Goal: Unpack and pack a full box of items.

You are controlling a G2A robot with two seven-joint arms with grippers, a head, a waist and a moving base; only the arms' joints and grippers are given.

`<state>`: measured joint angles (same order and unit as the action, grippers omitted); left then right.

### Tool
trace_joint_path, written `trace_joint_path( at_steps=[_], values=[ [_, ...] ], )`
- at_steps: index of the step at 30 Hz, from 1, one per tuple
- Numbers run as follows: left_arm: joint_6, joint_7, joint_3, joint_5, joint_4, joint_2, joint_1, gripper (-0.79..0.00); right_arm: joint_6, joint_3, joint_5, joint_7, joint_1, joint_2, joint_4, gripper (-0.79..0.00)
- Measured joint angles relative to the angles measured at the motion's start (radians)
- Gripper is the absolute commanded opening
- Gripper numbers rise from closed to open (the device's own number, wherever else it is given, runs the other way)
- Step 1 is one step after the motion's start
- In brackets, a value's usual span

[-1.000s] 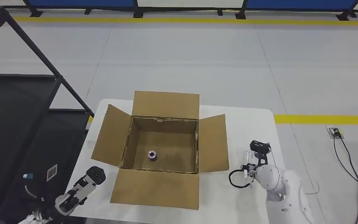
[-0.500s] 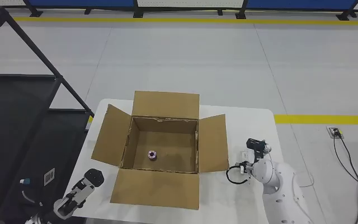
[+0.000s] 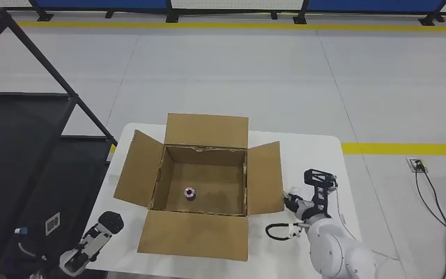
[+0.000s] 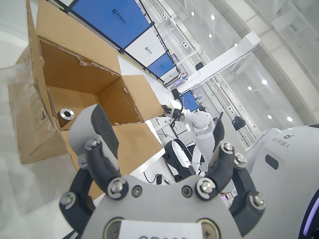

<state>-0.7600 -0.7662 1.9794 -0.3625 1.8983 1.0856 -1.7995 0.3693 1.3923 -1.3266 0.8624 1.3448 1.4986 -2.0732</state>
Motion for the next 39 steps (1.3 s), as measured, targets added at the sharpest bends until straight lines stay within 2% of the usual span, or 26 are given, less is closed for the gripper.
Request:
trace_joint_path(
  at_steps=[7,9,12,17,23,29,33,37,39],
  values=[
    [-0.042,0.012,0.053,-0.069,-0.059,-0.001,-0.026,0.000,0.026,-0.116,0.025,-0.272,0.005,0.014,-0.067,0.000],
    [-0.055,0.010,0.067,-0.093,-0.078,-0.002,-0.035,0.000,0.004,-0.161,0.031,-0.330,0.003,0.018,-0.064,0.000],
    [-0.069,0.003,0.081,-0.124,-0.106,-0.002,-0.044,0.000,-0.039,-0.220,0.017,-0.331,-0.023,0.020,-0.039,0.000],
    [-0.081,-0.018,0.092,-0.168,-0.152,-0.005,-0.043,0.000,-0.067,-0.331,-0.021,-0.179,-0.156,0.035,0.080,0.000],
    [-0.092,-0.058,0.100,-0.225,-0.216,-0.009,-0.027,0.000,0.001,-0.492,0.010,0.032,-0.456,0.092,0.391,0.000],
    [-0.103,-0.109,0.120,-0.293,-0.275,-0.015,-0.015,0.000,0.035,-0.634,0.178,0.178,-0.754,0.183,0.803,0.000],
    [-0.104,-0.145,0.131,-0.333,-0.312,-0.019,-0.005,0.000,0.024,-0.717,0.296,0.183,-0.889,0.255,1.052,0.000],
    [-0.101,-0.175,0.136,-0.354,-0.334,-0.021,0.007,0.000,0.001,-0.774,0.376,0.141,-0.957,0.318,1.234,0.000],
    [-0.099,-0.189,0.138,-0.362,-0.341,-0.023,0.012,0.000,-0.013,-0.795,0.410,0.104,-0.979,0.350,1.315,-0.046]
  ],
)
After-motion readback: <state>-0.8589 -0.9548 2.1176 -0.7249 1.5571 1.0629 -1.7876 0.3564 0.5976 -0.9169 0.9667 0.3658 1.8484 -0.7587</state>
